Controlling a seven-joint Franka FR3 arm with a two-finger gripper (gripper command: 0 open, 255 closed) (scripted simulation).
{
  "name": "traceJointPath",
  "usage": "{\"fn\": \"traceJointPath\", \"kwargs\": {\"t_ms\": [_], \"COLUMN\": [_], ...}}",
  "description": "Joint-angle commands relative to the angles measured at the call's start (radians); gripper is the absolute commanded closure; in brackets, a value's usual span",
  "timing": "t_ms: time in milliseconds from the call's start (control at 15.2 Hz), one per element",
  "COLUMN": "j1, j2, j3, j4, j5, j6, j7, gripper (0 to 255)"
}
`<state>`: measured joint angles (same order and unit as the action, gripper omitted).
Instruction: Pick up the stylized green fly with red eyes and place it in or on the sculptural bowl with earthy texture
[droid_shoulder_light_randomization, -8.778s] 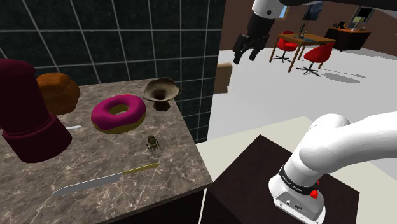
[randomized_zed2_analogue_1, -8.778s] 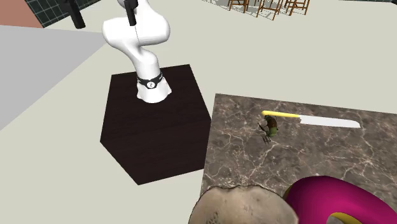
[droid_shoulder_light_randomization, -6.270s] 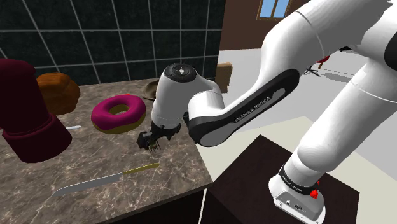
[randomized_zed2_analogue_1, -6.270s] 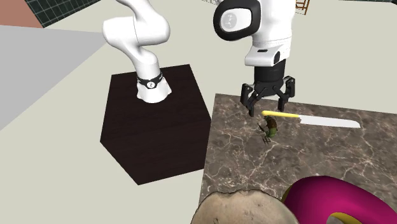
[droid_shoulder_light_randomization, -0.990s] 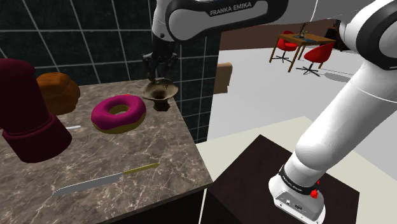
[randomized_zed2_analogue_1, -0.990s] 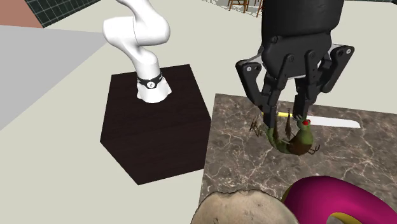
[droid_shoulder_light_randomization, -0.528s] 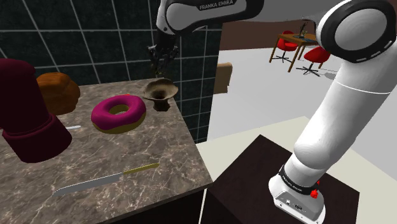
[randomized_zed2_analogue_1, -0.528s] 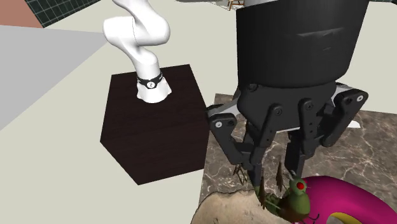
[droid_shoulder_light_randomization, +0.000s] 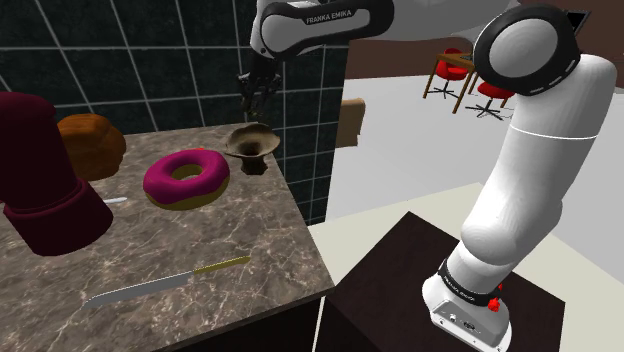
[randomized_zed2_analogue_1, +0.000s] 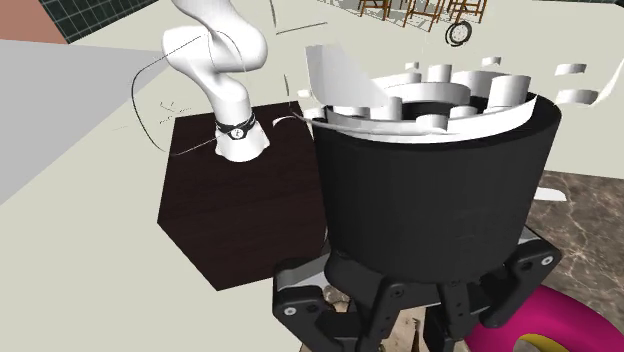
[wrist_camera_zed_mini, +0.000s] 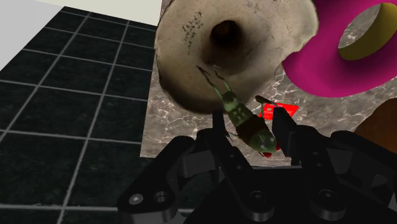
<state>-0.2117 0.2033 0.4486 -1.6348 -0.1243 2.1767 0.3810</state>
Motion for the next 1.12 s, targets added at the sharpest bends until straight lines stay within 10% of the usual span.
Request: {"fn": "traceJointPath", "kwargs": {"t_ms": [0,1056], "j1": [0.000,0.001], "j2": [0.002,0.020], "j3": [-0.001,-0.006], "j4": [-0.024,-0.116], "j5": [-0.003,-0.020], "j6": [0.026,0.134], "j7": [0.003,0.017], "gripper": [255,255]}}
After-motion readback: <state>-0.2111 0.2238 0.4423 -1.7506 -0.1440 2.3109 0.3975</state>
